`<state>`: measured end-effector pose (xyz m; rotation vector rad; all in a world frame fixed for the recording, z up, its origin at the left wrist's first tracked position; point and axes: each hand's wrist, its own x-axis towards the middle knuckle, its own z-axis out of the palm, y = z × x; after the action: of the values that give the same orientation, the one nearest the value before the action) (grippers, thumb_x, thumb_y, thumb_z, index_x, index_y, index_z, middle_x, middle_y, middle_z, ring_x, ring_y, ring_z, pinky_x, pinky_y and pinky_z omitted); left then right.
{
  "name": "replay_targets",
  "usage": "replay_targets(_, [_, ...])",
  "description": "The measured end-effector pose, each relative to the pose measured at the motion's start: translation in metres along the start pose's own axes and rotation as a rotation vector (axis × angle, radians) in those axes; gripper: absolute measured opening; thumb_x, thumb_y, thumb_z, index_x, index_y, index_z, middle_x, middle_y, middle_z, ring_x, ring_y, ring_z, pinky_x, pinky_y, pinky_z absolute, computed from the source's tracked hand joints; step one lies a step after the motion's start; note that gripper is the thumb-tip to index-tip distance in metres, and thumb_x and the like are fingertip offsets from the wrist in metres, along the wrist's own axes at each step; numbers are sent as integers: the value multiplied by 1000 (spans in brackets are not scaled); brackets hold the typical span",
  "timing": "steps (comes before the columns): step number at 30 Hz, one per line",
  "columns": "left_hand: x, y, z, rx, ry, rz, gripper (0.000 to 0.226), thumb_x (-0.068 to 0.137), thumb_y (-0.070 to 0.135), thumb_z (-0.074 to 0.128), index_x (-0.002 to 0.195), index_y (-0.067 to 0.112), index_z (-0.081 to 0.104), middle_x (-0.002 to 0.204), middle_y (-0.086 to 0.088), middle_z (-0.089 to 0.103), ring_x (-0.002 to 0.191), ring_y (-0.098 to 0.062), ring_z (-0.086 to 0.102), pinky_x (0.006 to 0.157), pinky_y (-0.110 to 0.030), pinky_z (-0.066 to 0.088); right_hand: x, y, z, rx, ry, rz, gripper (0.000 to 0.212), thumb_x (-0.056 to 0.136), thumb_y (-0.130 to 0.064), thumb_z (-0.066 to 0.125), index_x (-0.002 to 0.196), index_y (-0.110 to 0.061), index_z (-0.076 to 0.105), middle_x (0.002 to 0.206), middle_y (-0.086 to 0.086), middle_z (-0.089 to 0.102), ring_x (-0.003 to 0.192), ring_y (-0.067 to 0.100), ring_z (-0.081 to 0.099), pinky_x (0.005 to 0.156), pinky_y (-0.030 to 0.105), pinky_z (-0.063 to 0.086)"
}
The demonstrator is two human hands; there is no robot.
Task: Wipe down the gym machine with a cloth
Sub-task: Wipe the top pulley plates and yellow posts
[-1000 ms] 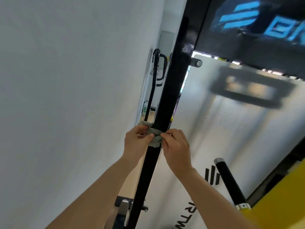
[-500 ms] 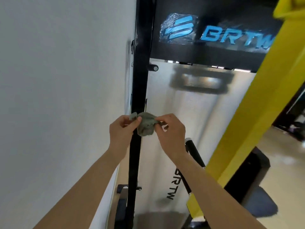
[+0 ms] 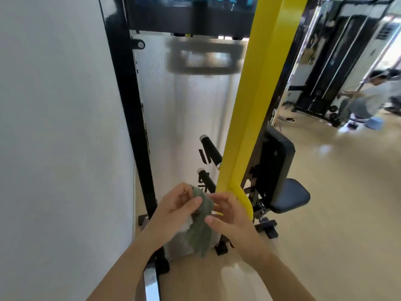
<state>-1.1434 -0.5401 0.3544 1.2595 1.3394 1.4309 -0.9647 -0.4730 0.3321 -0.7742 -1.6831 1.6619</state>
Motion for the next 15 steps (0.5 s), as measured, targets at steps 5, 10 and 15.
replay_targets(5, [1,13,17,43,-76,29,9,100,11,55,97,2,55,96,-21,66,87,-30,66,82,-36,59,-9,-13,-20,85,-90,63,42,87,-12,74,128,-14,64,113,22,69,107,28,68,89,33,55])
replay_targets(10, [1,16,38,298,3,61,8,99,13,61,92,15,58,90,-1,65,83,-28,64,75,-31,54,-11,-11,-50,170,-180,171,35,92,-25,71,117,-1,67,108,23,65,97,37,64,86,44,55])
replay_targets(15, [3,17,65,427,91,97,13,97,22,64,90,30,59,88,7,61,75,-19,60,68,-27,51,-7,-27,-70,250,-269,227,38,95,-22,67,130,-9,59,109,15,63,65,21,56,51,28,50])
